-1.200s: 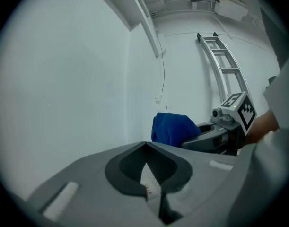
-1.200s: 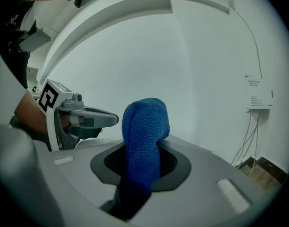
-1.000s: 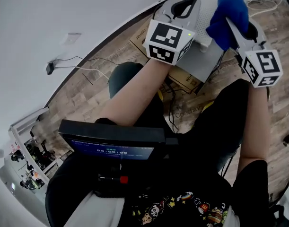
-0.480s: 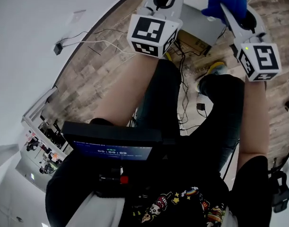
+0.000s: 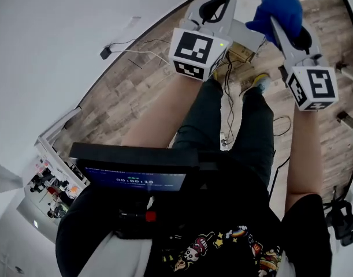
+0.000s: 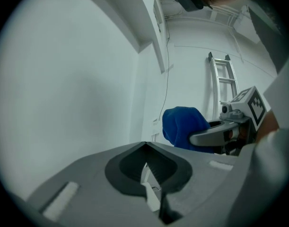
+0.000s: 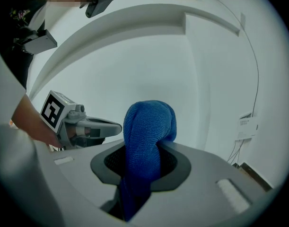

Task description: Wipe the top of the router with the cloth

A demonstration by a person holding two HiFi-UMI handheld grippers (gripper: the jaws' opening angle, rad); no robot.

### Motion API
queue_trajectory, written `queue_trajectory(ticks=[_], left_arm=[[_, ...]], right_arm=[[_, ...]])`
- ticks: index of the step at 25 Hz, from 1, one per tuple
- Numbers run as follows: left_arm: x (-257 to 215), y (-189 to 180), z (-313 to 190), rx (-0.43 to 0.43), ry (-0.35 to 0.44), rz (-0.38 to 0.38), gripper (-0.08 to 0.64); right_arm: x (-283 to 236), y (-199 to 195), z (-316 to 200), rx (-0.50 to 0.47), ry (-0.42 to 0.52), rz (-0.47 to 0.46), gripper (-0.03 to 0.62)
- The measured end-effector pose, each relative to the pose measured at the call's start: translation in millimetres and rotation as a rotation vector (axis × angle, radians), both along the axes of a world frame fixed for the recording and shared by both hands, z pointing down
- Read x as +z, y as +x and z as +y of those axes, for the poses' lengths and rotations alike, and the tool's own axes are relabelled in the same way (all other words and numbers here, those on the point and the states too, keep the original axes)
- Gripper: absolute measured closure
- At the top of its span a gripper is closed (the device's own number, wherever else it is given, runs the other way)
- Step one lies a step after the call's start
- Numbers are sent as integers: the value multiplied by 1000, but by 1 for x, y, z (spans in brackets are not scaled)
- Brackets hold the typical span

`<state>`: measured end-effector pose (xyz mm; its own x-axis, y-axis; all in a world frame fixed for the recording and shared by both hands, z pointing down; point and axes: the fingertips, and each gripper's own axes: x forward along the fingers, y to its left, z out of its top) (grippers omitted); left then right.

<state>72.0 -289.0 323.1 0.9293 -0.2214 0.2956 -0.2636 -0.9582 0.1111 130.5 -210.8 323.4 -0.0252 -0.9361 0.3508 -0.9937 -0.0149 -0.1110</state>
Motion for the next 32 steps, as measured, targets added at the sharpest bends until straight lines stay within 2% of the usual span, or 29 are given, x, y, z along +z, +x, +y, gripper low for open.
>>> queue_trajectory(ticks=[4, 7, 11, 15, 20, 28, 32], left_arm=[[-85, -18, 14, 56, 22, 41, 560], [-129, -34, 27, 113, 33, 51, 560], [-183, -62, 41, 133, 48, 77, 560], [-240, -81, 53, 127, 82, 150, 560], [-275, -89, 85, 109, 114, 200, 560], [-288, -81, 150, -71, 166, 209, 560], [-280, -79, 183, -198, 190, 170, 560]], right_arm=[[-83, -30, 14, 61, 34, 16, 465], [-130, -48, 24, 138, 80, 20, 465], [-179, -72, 41, 232, 131, 18, 465], [-227, -95, 55, 255, 181, 47, 464], [-267, -108, 87, 245, 224, 89, 463], [-272, -89, 143, 160, 248, 96, 465], [-277, -72, 177, 95, 268, 132, 465]])
